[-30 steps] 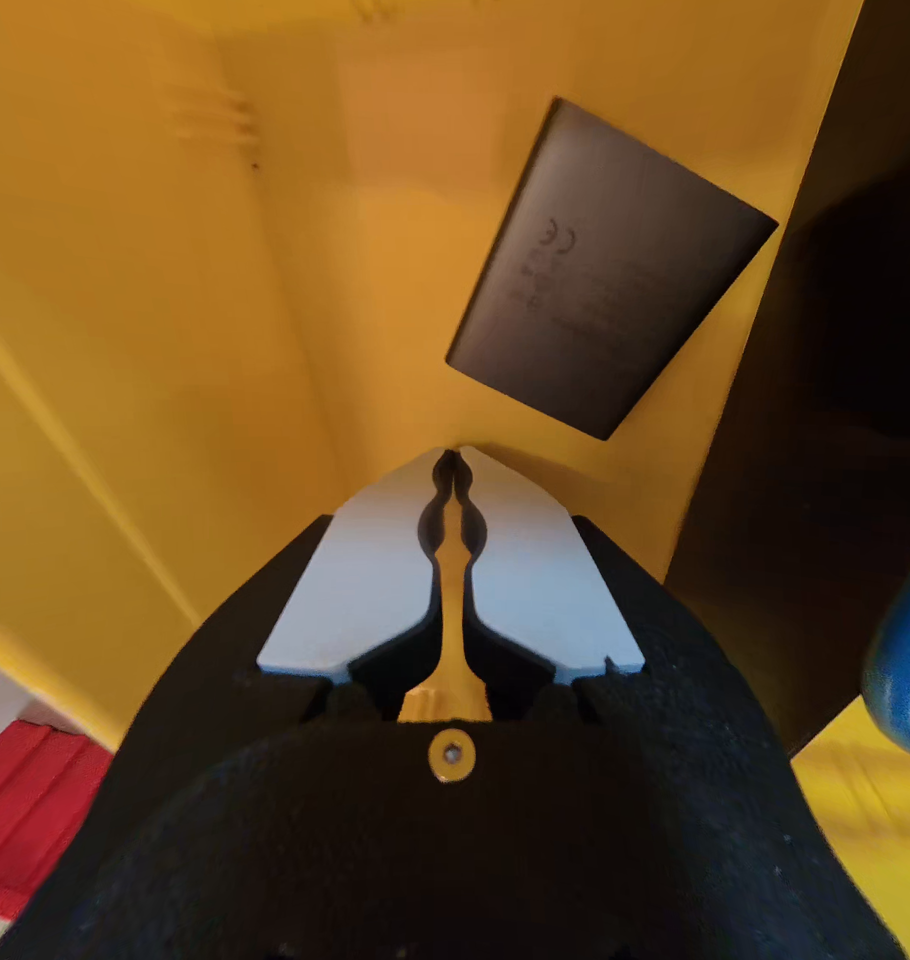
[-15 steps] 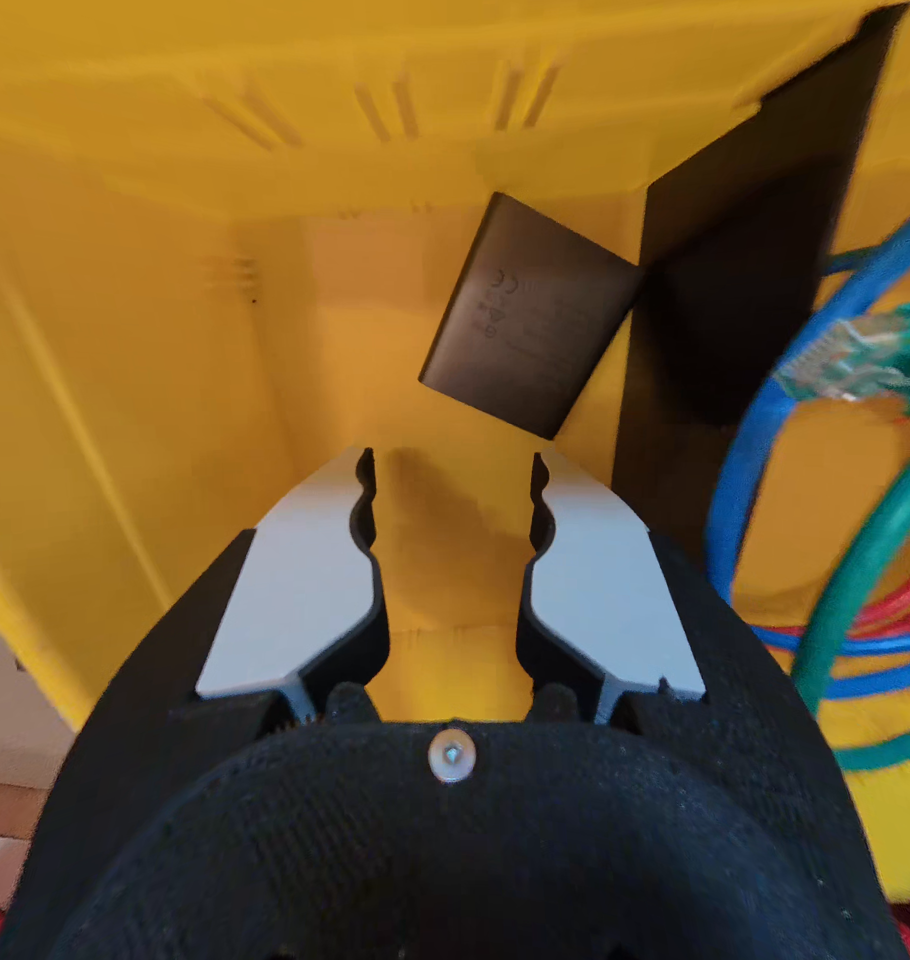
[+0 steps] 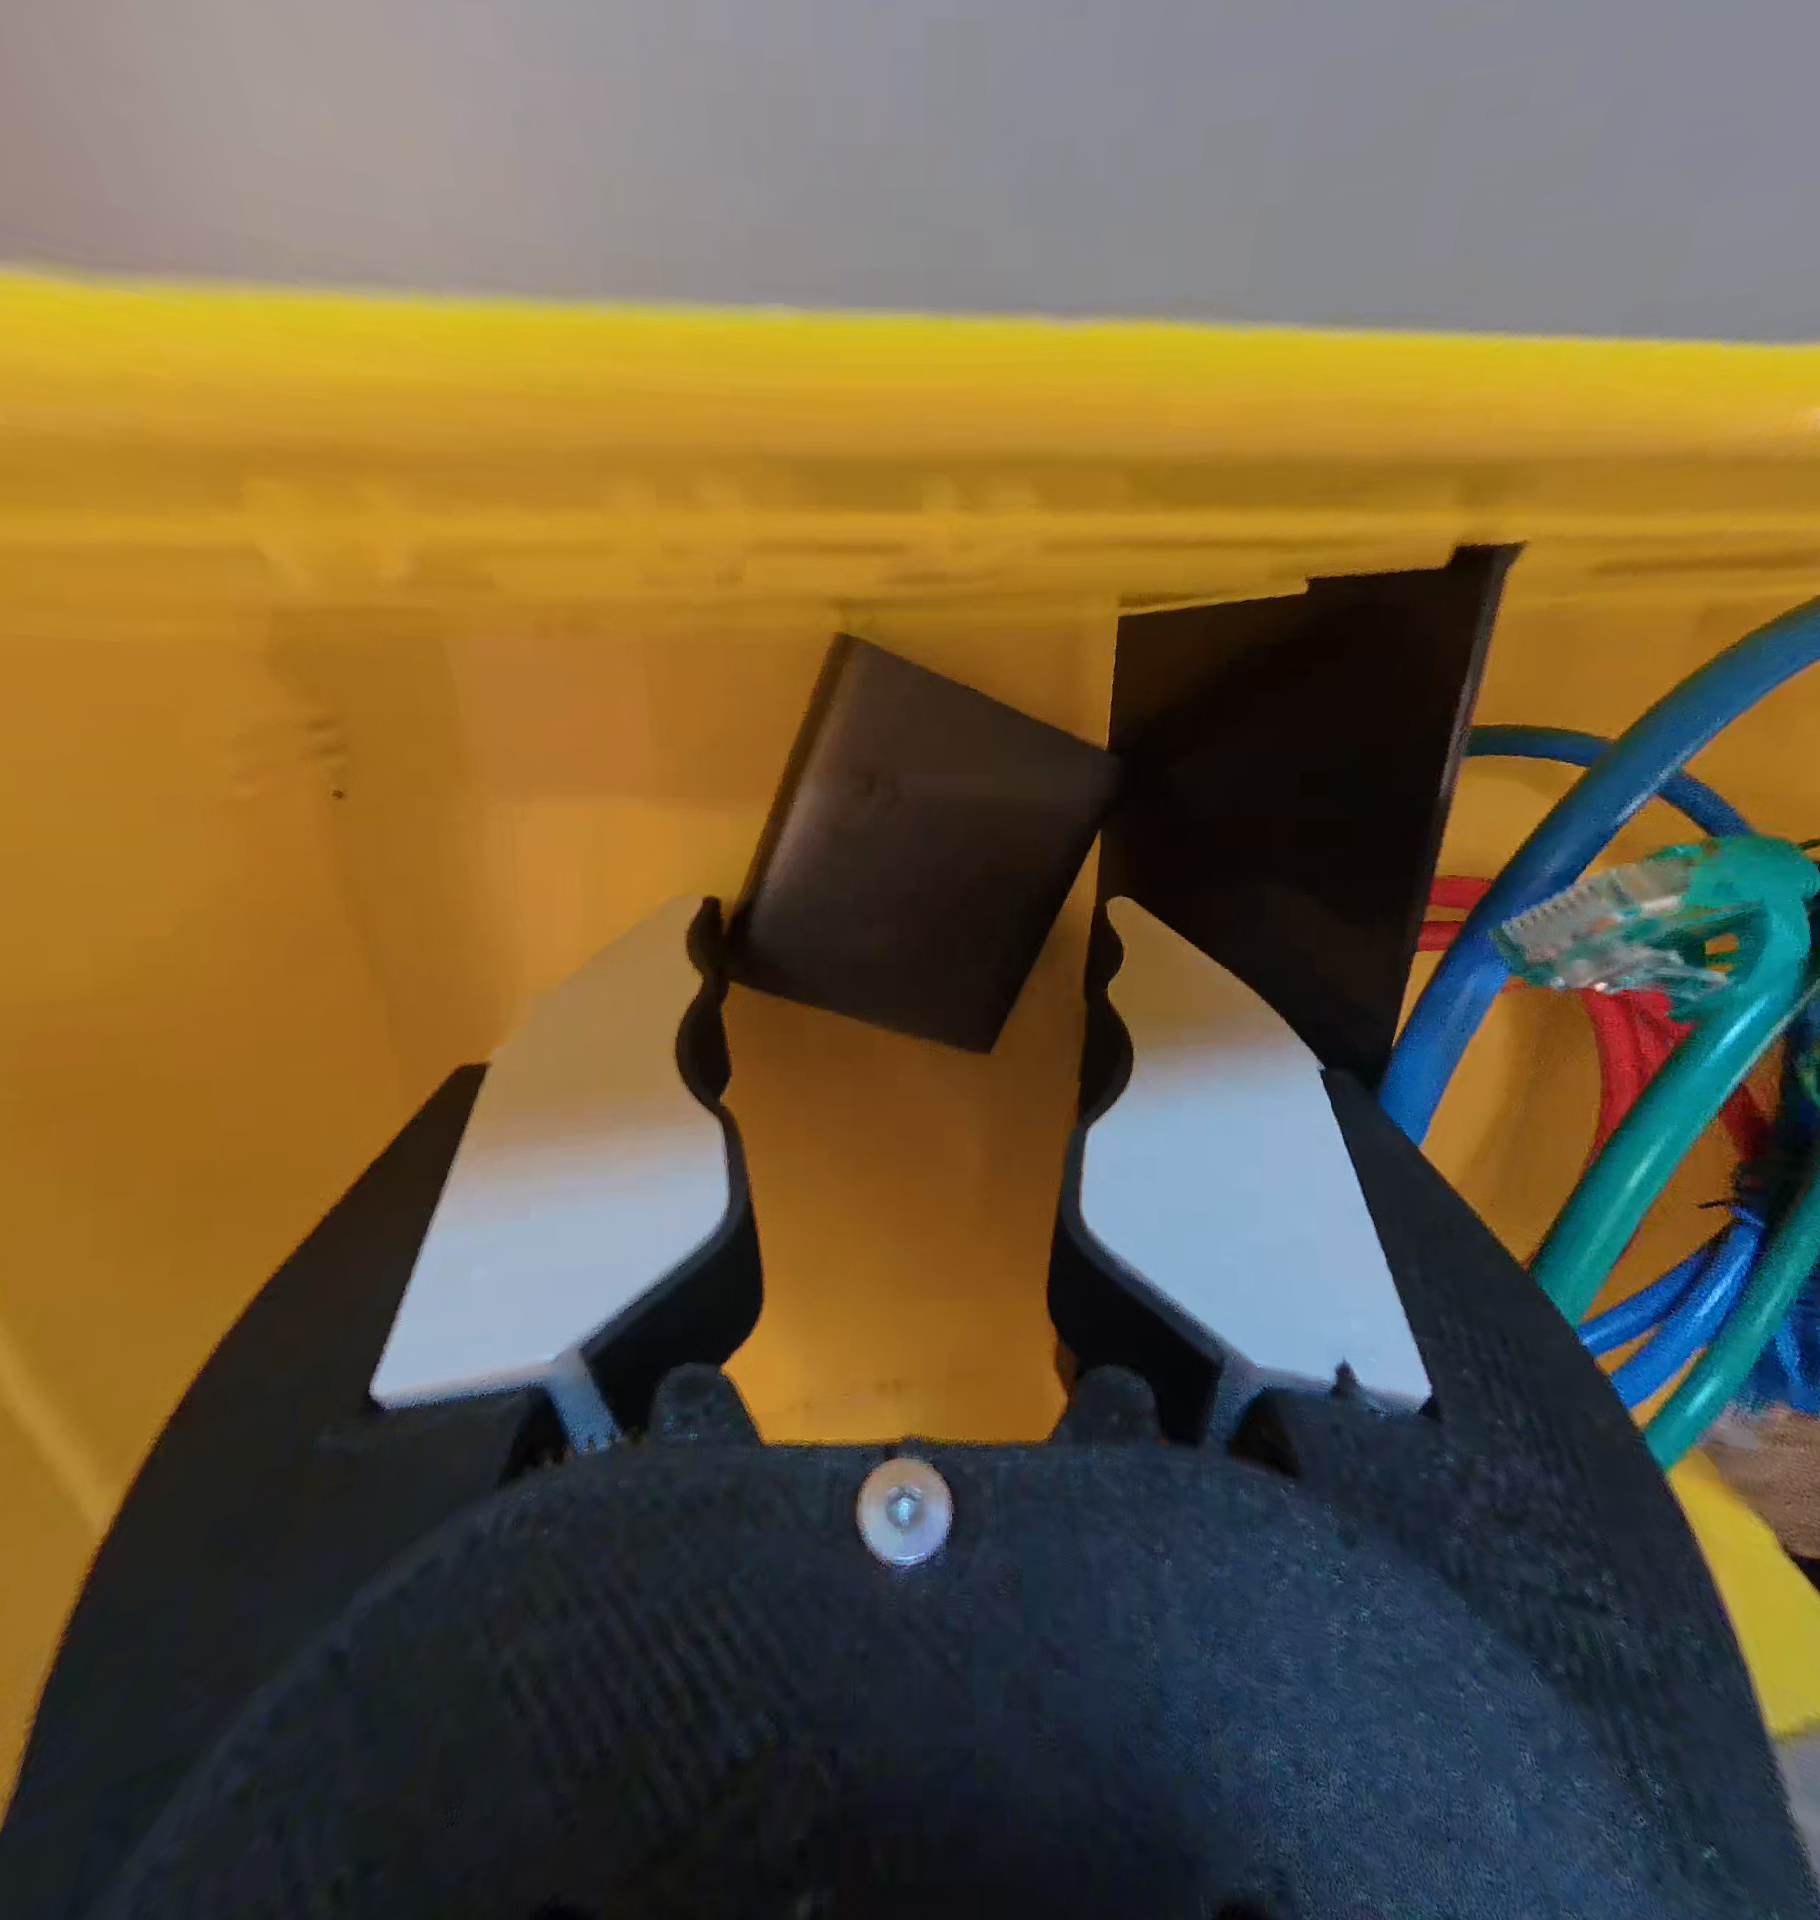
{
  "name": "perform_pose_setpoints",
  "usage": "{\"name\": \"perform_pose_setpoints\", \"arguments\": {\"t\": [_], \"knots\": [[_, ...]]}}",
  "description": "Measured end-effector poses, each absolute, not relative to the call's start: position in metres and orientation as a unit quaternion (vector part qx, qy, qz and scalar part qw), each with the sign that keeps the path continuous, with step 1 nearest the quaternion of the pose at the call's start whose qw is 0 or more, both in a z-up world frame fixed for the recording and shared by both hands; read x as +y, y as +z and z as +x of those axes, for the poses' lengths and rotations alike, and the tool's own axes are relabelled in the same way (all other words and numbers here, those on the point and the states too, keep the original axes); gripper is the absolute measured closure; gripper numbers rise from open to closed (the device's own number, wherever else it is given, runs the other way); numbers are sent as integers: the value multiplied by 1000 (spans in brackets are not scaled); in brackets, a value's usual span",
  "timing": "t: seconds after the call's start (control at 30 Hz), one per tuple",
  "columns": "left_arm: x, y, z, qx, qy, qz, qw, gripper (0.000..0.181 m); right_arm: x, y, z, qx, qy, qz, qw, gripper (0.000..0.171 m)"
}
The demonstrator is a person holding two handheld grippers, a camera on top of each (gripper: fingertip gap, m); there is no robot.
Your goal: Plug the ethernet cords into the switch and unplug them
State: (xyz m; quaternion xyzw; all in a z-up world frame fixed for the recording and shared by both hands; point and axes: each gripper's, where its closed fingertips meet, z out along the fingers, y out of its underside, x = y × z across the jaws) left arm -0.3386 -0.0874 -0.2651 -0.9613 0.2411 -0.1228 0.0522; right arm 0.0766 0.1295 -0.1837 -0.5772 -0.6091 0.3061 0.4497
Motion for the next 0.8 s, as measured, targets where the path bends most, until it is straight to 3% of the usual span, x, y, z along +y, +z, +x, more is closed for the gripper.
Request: {"name": "perform_pose_setpoints", "arguments": {"t": [0.07, 0.2, 0.4, 0.53, 0.8], "knots": [[-89, -267, -338, 221, -140, -964, 52, 125, 132, -183, 77, -606, 307, -579, 451, 130], [-84, -269, -344, 217, -132, -964, 74, 124, 133, -183, 78, -605, 307, -580, 450, 131], [-81, -265, -395, 258, 52, -963, 52, 123, 135, -185, 79, -607, 299, -581, 453, 131], [-75, -249, -398, 254, 70, -959, 103, 123, 134, -182, 79, -604, 304, -579, 455, 131], [-86, -271, -394, 274, 73, -958, 52, 125, 130, -183, 78, -608, 305, -577, 452, 131]]}}
